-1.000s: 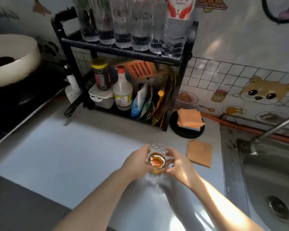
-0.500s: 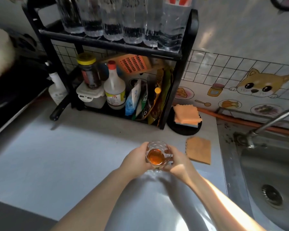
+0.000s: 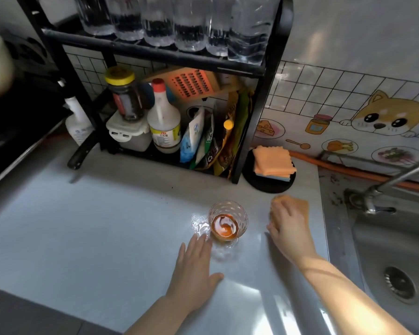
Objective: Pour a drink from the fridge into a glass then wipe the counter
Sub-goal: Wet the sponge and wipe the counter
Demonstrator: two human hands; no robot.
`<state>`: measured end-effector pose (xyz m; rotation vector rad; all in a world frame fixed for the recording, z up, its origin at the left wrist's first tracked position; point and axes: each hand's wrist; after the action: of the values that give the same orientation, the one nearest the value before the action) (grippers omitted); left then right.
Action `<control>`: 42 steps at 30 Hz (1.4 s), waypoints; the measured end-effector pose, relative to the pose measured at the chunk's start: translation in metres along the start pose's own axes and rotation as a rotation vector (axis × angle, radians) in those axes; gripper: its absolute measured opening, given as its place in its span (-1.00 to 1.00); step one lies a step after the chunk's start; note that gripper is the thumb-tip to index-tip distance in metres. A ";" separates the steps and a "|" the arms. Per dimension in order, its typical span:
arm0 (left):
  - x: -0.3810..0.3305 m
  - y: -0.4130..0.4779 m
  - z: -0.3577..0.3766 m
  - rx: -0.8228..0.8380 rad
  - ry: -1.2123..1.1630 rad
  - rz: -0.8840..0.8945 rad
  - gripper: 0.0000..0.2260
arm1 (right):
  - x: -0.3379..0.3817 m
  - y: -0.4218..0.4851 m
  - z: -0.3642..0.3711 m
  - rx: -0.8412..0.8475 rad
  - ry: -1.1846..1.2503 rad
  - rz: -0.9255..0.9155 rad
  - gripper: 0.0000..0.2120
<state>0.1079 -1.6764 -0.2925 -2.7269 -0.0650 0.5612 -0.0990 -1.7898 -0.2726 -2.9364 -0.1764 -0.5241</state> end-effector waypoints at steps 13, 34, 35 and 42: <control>-0.004 -0.001 0.018 -0.013 0.140 -0.019 -0.36 | -0.027 0.006 0.021 0.099 -0.173 0.041 -0.50; -0.053 -0.009 0.017 -0.033 0.257 0.358 -0.52 | -0.046 -0.078 -0.009 -0.104 0.316 0.167 -0.73; -0.060 -0.006 0.018 -0.098 0.254 0.411 -0.55 | -0.049 -0.087 -0.014 -0.158 0.355 0.195 -0.78; -0.144 -0.004 0.007 -0.108 0.334 0.588 -0.55 | -0.103 -0.175 -0.063 -0.343 0.309 0.159 -0.65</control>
<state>-0.0272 -1.6863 -0.2436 -2.8897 0.8307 0.2387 -0.2407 -1.6382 -0.2282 -3.0958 0.2013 -1.0642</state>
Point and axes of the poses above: each hand's wrist, its own y-axis towards the middle knuckle, its own z-axis out of the palm, x = y × z, and after that the axes turned 2 degrees about -z, right-handed
